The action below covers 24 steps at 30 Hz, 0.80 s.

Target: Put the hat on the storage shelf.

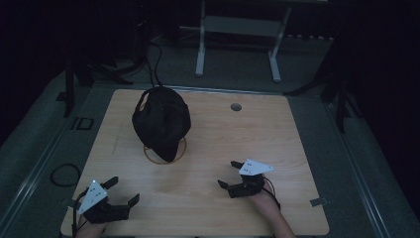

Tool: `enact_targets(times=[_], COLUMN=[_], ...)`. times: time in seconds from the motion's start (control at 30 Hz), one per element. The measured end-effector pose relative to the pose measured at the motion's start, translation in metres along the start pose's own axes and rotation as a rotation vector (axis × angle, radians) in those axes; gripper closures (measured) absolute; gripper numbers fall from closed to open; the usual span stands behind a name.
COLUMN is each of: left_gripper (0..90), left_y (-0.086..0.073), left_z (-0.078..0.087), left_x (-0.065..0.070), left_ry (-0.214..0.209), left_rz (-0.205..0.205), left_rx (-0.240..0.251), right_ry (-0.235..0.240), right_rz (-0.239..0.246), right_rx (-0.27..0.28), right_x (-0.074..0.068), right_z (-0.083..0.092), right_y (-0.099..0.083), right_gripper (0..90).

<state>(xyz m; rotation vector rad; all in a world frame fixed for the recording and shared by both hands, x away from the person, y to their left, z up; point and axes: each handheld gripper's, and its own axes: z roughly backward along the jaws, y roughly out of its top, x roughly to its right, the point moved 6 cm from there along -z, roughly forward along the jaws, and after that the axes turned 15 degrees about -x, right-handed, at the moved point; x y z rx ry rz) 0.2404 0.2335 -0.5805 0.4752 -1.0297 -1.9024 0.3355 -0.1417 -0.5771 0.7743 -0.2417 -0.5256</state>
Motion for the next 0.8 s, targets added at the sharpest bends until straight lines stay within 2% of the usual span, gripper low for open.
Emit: enact_targets(times=[0.13,0.3,0.37,0.5,0.8], left_gripper=[1.8,1.7,1.8,1.8,1.8], left_y=[0.0,-0.001,-0.001,-0.001,0.0], left_z=[0.0,0.0,-0.001,-0.001,-0.001], left_x=[0.0,0.0,0.0,0.0,0.0], left_ry=[0.001,0.001,-0.001,0.0,-0.002], left_rz=[-0.002,-0.005,-0.004,-0.005,-0.004], left_rx=[-0.003,-0.006,-0.006,-0.009,-0.007], right_ry=[-0.006,-0.03,-0.045,-0.053,-0.071], right_rz=[-0.004,-0.008,-0.017,-0.031,-0.015], right_rx=[0.003,0.003,-0.001,-0.001,-0.008], right_x=[0.001,0.006,0.012,0.017,0.017], right_z=[0.003,0.014,0.017,0.017,0.015], right_y=[-0.002,-0.014,-0.018,-0.021,-0.021], right_gripper=[14.3,14.4,14.4,14.4,14.6])
